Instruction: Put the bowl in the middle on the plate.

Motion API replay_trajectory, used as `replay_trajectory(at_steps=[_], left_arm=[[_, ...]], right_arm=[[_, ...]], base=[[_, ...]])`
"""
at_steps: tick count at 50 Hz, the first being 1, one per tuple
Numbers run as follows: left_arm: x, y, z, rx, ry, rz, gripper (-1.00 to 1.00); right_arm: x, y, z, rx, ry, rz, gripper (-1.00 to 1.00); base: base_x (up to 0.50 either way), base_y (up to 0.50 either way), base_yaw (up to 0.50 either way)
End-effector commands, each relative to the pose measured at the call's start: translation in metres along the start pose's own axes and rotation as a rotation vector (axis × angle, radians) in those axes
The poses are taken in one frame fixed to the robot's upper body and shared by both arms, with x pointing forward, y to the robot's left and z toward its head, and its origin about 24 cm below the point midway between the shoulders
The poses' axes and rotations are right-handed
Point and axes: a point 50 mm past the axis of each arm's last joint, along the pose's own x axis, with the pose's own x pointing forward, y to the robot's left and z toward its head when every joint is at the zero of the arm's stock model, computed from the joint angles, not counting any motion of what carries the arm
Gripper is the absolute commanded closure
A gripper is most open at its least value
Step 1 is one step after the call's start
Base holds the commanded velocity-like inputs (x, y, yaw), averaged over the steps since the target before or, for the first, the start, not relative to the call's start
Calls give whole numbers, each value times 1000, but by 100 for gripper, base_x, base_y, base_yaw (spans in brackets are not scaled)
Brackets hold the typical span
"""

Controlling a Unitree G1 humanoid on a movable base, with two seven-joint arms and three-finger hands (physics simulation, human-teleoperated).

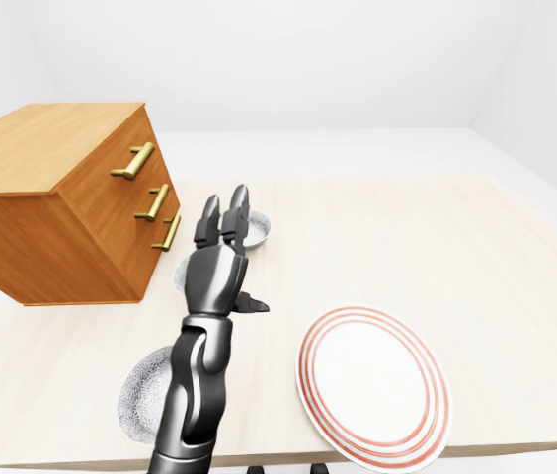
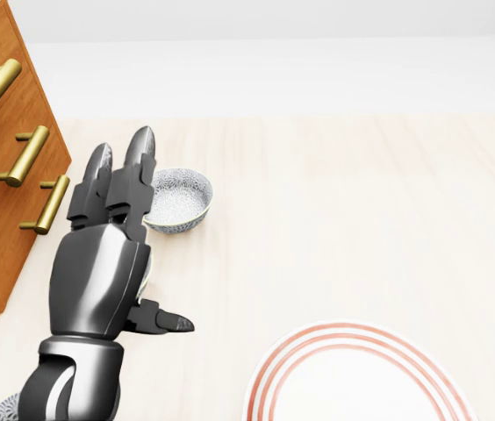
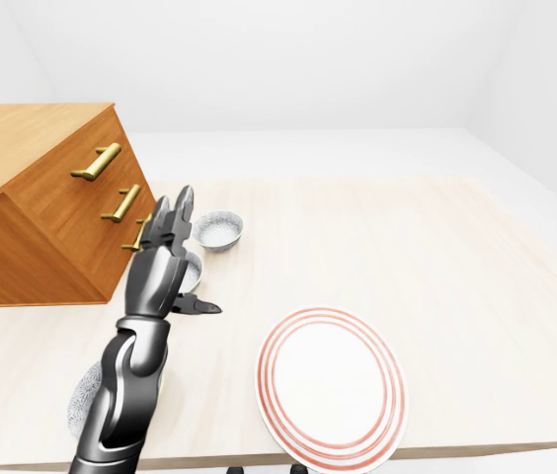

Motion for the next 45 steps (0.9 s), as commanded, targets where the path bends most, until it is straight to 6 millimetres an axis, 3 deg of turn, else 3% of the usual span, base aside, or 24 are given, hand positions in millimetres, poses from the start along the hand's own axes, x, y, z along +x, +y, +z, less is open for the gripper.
replay_trajectory(at_steps=[1, 13, 36, 45], left_arm=[[-1, 4, 9, 275, -35, 43, -100], [-5, 16, 15, 392, -14, 72, -100], [-7, 19, 19, 392, -10, 62, -100], [0, 0, 7, 474, 41, -95, -100]], right_arm=[[0, 0, 0, -2, -2, 2, -100], [0, 1, -1, -13, 5, -5, -100], [2, 0, 4, 18, -23, -28, -100], [0, 2, 5, 25, -21, -4, -100]], base=[[0, 0, 0], [0, 0, 0], [0, 0, 0], [0, 0, 0]])
